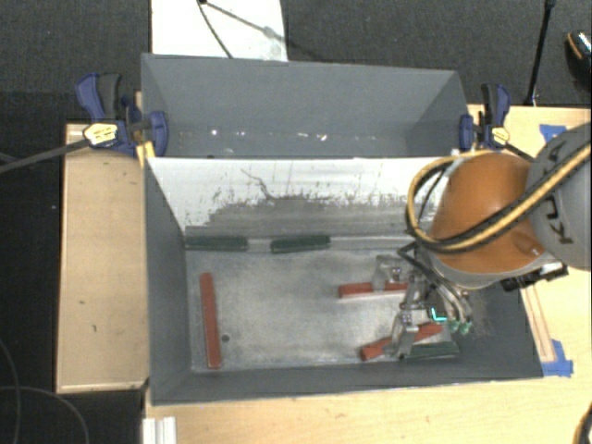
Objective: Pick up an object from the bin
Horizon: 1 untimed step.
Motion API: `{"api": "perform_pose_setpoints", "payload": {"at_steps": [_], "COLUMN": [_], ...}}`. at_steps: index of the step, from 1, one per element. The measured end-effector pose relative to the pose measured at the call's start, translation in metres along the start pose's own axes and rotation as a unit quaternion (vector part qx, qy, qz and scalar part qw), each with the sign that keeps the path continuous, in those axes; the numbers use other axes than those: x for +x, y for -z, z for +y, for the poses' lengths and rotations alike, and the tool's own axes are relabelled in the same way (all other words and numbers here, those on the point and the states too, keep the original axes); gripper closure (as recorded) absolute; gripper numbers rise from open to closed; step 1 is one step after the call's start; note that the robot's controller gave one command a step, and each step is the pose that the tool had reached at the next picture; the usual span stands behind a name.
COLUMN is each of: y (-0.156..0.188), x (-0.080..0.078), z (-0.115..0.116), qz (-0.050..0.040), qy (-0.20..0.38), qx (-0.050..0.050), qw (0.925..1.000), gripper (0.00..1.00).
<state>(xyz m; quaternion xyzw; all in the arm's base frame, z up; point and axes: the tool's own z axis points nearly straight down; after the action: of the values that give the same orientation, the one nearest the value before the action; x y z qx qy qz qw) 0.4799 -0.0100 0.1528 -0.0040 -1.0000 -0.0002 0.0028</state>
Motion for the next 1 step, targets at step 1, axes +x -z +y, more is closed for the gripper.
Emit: {"api": "perform_pose_setpoints", "payload": {"at_steps": [1], "y": [-0.0859], "x": [-0.0825], "z": [-0.0355], "qz": [-0.0046], "qy": [0.004], "qx": [0.001], "qw": [1.0], "gripper": [0.0]}}
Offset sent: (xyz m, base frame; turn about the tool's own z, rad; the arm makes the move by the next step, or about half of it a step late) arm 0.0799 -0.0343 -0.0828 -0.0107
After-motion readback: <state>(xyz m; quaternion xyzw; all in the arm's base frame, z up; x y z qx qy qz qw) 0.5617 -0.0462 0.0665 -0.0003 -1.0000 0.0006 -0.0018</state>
